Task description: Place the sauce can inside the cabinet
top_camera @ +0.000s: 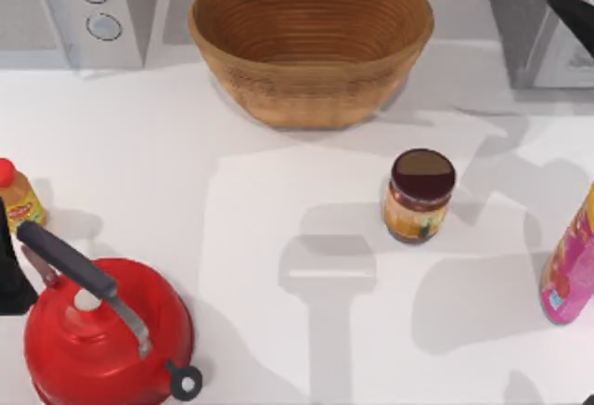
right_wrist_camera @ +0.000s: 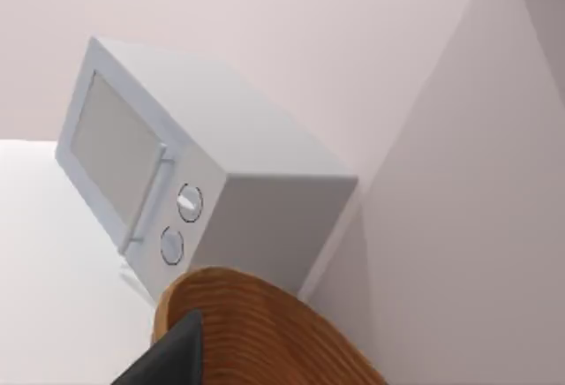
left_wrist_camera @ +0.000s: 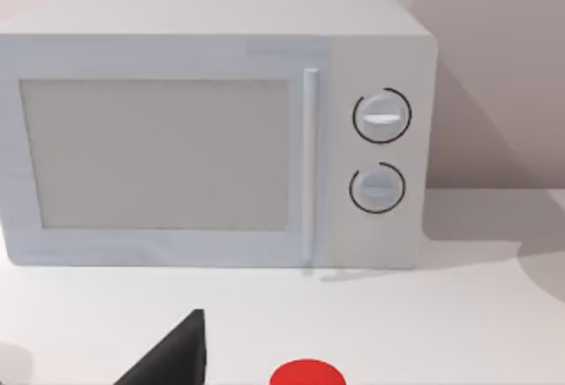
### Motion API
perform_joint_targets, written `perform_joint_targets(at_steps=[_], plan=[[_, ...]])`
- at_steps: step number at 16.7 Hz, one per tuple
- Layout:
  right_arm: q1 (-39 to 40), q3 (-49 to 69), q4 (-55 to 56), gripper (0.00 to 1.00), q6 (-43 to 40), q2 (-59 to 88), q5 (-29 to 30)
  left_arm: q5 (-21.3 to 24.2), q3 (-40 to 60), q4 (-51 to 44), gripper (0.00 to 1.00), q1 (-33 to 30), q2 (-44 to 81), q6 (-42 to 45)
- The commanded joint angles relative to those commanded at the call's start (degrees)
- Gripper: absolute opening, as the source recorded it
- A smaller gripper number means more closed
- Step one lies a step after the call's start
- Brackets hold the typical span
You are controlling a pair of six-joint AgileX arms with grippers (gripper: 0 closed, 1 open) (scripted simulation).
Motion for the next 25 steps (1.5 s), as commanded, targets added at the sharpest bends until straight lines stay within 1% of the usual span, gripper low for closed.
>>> perform_joint_targets(at_steps=[3,6,11,14,16,18,25], plan=[[0.27,7.25,-3.02,1.00,-9.35,12.13,-7.29,0.00,0.00,0.00,1.00,0.00,0.00,0.00],[-1.25,11.55,-9.73,1.00,-21.23,26.34,-12.17,0.00,0.00,0.00,1.00,0.00,0.00,0.00],[-4.18,16.24,-23.01,1.00,-41.97,50.15,-17.27,0.00,0.00,0.00,1.00,0.00,0.00,0.00],[-4.74,17.93,-28.93,1.00,-51.49,59.69,-19.12,0.00,0.00,0.00,1.00,0.00,0.00,0.00],[-4.89,18.00,-31.49,1.00,-55.00,63.55,-19.86,0.00,0.00,0.00,1.00,0.00,0.00,0.00],[-4.92,17.84,-32.75,1.00,-56.46,65.22,-20.29,0.00,0.00,0.00,1.00,0.00,0.00,0.00],[-4.47,18.53,-31.96,1.00,-55.63,65.70,-20.17,0.00,0.00,0.00,1.00,0.00,0.00,0.00]])
